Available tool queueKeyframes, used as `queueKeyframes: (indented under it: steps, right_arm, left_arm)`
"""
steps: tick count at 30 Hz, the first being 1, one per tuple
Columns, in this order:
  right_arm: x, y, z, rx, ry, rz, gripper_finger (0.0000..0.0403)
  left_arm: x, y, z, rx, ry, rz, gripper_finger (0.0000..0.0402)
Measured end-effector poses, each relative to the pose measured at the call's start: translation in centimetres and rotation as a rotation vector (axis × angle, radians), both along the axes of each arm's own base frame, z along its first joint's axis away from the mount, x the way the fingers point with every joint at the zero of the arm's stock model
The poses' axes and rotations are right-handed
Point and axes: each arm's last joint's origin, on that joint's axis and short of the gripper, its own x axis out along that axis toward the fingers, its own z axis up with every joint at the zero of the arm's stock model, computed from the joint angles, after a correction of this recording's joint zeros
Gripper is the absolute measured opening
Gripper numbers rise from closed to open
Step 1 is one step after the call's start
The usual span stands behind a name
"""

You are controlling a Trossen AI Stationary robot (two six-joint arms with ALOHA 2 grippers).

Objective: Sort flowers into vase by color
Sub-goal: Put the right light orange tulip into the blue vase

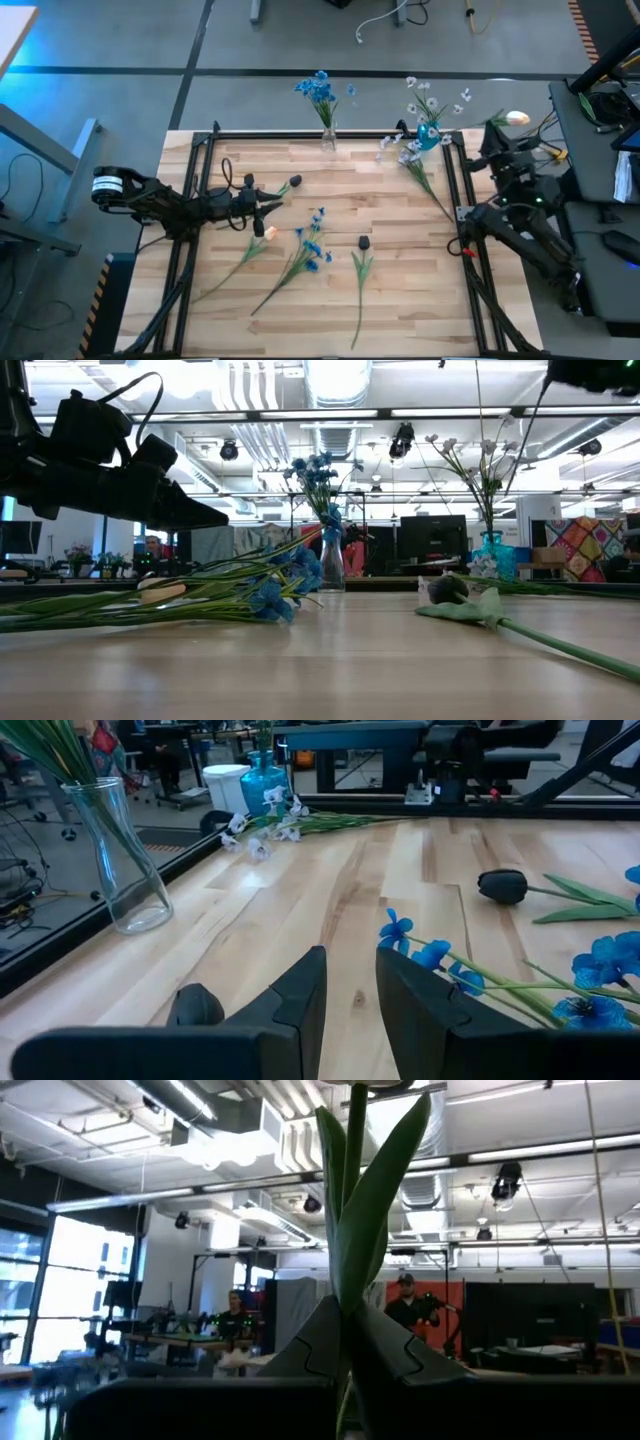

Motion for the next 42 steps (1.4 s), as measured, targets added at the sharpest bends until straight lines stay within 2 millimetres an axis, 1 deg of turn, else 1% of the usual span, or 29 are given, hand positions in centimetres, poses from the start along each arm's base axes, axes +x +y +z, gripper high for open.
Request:
queueKeyframes:
  steps: [4, 8, 11, 13, 22, 37, 42]
  right_arm:
    - [0.9, -0.8, -2.0, -0.013, 0.007, -0.007, 0.0009]
    - [1.6, -1.5, -4.4, -0.035, -0.002, -0.044, 0.0009]
    - [1.7, -1.6, -5.4, -0.065, -0.028, -0.053, 0.0009]
    - [1.8, -1.8, -6.1, -0.066, -0.01, -0.063, 0.0009]
    - [1.9, -1.9, -6.2, -0.081, 0.051, -0.129, 0.0009]
    - [2.8, -2.6, -6.0, -0.089, 0.071, -0.099, 0.0009]
    - [3.4, -3.1, -6.2, -0.072, 0.109, -0.105, 0.0009]
  left_arm:
    - [0.0, 0.0, 0.0, 0.0, 0.0, 0.0, 0.0076]
    - [0.0, 0.0, 0.0, 0.0, 0.0, 0.0, 0.0076]
    - [0.0, 0.0, 0.0, -0.004, -0.002, 0.001, 0.0076]
    - [0.0, 0.0, 0.0, -0.006, -0.004, 0.001, 0.0076]
    - [0.1, 0.0, 0.3, 0.006, -0.031, 0.007, 0.0076]
    - [0.1, 0.0, 0.3, 0.017, -0.031, 0.008, 0.0076]
    - [0.0, 0.1, 0.3, 0.019, -0.032, 0.015, 0.0076]
